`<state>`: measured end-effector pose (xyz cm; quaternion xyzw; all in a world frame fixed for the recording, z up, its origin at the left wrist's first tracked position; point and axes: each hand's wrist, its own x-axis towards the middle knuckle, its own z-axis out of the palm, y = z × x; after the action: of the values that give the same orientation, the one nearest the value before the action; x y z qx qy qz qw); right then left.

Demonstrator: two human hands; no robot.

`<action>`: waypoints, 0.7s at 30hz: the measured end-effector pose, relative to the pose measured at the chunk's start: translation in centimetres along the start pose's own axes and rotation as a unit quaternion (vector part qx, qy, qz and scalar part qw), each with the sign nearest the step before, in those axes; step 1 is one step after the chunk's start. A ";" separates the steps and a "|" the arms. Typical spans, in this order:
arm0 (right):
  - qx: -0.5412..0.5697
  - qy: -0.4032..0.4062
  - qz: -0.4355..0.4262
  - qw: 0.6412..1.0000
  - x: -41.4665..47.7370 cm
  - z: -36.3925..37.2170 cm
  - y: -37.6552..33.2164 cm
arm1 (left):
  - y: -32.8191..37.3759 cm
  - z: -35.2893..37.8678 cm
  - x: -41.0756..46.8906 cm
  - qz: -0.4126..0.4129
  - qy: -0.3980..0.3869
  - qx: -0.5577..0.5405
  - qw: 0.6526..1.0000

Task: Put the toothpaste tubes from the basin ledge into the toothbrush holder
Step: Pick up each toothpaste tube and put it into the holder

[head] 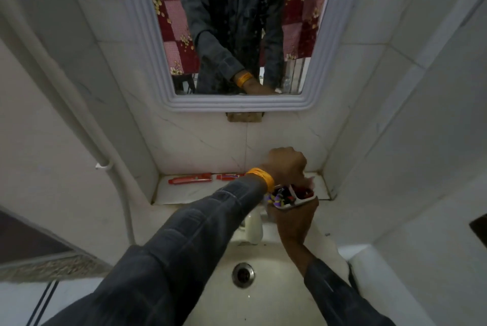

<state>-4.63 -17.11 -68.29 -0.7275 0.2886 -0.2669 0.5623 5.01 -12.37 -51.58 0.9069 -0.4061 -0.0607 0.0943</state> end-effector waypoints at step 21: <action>0.035 -0.001 0.010 0.999 -0.2 0.1 0.4 | -18.6 10.6 -3.1 -0.168 -0.062 0.055 0.982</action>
<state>-4.74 -16.95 -68.74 -0.7050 0.2859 -0.2702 0.5901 14.41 0.79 -65.94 0.9606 -0.2555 -0.1092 0.0076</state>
